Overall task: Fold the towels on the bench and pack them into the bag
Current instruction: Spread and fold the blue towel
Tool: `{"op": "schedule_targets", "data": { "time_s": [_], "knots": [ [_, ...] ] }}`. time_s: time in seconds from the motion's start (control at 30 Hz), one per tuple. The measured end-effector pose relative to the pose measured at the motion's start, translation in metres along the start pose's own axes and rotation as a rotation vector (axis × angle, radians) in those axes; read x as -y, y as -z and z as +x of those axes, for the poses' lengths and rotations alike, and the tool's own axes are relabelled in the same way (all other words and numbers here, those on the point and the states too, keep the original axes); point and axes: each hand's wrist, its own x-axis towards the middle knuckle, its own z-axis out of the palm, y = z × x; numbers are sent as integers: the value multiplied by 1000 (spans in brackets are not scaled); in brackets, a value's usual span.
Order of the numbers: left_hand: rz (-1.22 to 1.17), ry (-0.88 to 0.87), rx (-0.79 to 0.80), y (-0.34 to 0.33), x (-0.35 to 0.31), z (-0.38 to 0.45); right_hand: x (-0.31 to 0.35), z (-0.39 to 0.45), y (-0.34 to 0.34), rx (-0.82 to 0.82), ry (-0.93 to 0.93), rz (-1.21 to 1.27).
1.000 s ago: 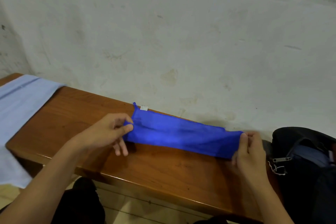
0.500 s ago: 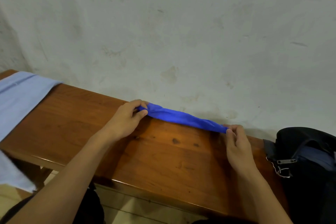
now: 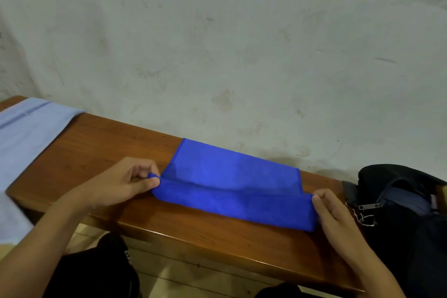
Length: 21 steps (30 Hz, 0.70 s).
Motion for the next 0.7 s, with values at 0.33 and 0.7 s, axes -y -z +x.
{"op": "schedule_targets", "data": {
  "time_s": [0.33, 0.7],
  "knots": [
    [-3, 11, 179, 4, -5, -7, 8, -1, -8, 107, -7, 67],
    [166, -64, -214, -29, -14, 23, 21, 5, -26, 133, 121, -204]
  ]
}}
